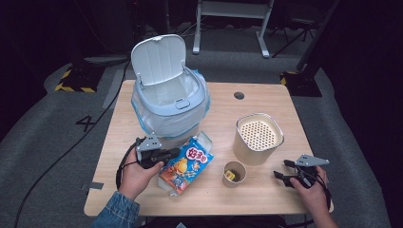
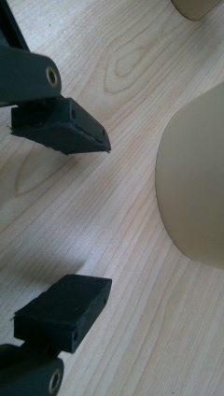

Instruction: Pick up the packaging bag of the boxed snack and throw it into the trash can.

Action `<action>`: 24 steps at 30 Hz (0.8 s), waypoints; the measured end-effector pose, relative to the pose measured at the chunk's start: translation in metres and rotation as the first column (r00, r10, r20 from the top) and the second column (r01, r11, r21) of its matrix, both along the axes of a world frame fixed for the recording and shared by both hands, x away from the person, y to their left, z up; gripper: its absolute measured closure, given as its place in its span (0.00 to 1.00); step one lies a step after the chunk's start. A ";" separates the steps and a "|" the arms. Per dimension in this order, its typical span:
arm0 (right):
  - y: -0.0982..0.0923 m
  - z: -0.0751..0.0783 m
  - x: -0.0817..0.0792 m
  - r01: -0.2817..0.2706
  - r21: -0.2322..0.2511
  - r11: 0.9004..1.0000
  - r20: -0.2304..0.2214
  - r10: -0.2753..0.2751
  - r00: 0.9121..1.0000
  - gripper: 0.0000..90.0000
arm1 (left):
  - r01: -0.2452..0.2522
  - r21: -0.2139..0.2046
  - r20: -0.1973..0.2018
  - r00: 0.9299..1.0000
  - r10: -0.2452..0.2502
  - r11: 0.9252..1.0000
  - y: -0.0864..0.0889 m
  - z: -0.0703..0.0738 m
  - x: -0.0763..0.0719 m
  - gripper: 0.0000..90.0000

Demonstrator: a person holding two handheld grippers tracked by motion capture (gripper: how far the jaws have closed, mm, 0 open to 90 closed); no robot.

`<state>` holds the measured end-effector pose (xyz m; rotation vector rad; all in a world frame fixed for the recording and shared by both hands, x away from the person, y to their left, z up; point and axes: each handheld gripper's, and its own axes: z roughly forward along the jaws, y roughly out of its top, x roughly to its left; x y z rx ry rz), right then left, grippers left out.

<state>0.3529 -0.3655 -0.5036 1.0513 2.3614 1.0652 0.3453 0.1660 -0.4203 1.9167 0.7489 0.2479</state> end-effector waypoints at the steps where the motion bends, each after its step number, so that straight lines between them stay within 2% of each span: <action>1: 0.000 0.000 0.000 0.000 0.000 1.000 0.000 0.000 1.000 0.32 | -0.003 -0.004 0.016 1.000 0.003 1.000 0.001 0.002 0.000 0.97; 3: 0.000 0.000 0.000 0.000 0.000 1.000 0.000 0.000 1.000 0.32 | -0.003 -0.029 0.028 1.000 0.004 1.000 0.001 0.008 0.000 0.97; 11: 0.000 0.000 0.000 0.001 -0.002 1.000 0.002 -0.001 1.000 0.32 | 0.036 -0.060 0.079 0.996 -0.032 0.998 0.010 0.032 0.007 0.97; 13: 0.000 0.000 -0.001 0.002 -0.005 1.000 0.006 -0.002 1.000 0.31 | 0.043 -0.066 0.099 0.994 -0.036 0.997 0.013 0.040 0.010 0.97; 18: 0.000 0.000 0.000 0.004 -0.001 1.000 0.001 -0.004 1.000 0.31 | 0.075 -0.083 0.122 0.990 -0.065 0.994 0.015 0.056 0.014 0.97; 24: 0.000 0.000 0.000 0.003 -0.002 1.000 0.002 -0.003 1.000 0.31 | 0.092 -0.070 0.152 0.985 -0.081 0.993 0.015 0.075 0.018 0.97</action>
